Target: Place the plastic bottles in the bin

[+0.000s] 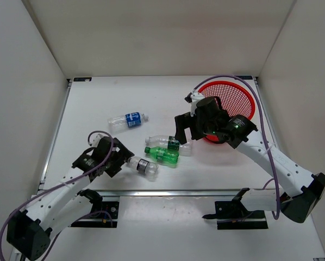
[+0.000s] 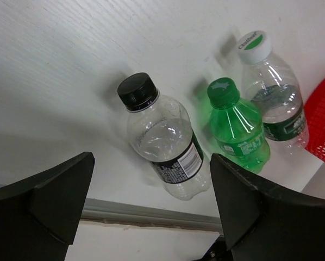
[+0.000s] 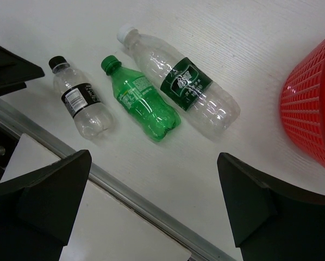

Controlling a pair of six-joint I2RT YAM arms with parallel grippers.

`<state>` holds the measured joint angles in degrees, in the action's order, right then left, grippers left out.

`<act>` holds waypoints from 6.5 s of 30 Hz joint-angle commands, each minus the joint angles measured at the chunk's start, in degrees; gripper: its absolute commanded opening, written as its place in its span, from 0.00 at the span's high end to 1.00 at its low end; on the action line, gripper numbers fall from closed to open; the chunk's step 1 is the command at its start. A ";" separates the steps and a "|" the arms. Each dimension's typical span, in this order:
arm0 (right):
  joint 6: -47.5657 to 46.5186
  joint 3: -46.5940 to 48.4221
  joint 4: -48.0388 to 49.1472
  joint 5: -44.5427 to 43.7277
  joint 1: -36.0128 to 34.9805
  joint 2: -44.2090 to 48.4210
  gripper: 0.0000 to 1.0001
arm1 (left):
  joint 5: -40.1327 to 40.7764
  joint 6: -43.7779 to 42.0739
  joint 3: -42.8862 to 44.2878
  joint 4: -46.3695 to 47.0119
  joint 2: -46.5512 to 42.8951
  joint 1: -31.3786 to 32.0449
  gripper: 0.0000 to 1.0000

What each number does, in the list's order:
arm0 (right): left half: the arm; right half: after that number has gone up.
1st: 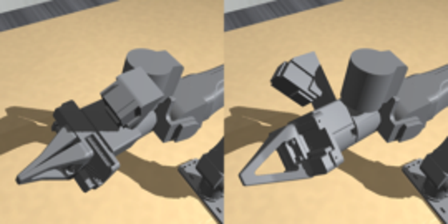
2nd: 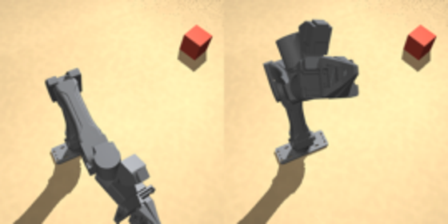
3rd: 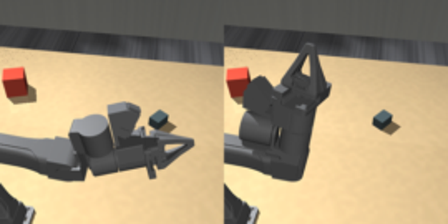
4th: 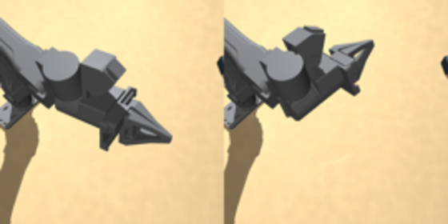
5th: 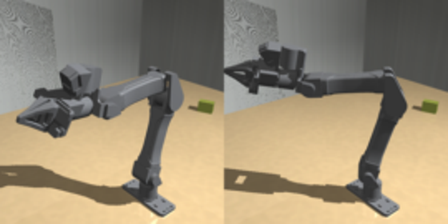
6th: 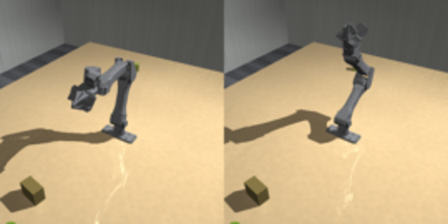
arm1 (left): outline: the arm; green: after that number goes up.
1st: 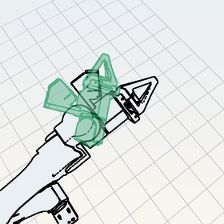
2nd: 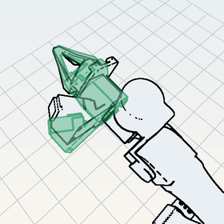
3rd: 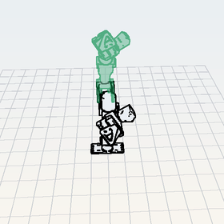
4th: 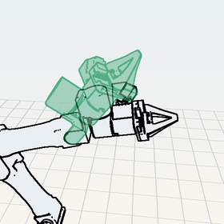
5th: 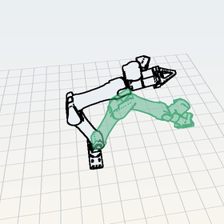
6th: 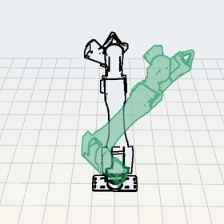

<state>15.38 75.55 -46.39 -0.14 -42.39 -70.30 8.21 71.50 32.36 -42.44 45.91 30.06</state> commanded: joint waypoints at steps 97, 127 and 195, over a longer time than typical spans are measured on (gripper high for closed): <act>-19.43 10.86 26.96 9.19 6.96 -5.20 0.66 | -0.56 -27.83 71.37 15.70 44.45 10.55 0.39; -17.57 0.29 24.34 2.36 34.23 -2.73 0.01 | 7.18 -25.55 34.90 -2.81 16.50 -4.31 0.02; -22.68 -3.75 31.46 11.22 22.95 -0.27 0.54 | 4.01 -29.58 24.06 -9.07 12.18 -15.30 0.01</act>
<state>-10.31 71.44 -13.50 6.92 -23.51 -69.32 13.69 42.78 55.57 -53.52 58.48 15.40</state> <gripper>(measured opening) 0.600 0.986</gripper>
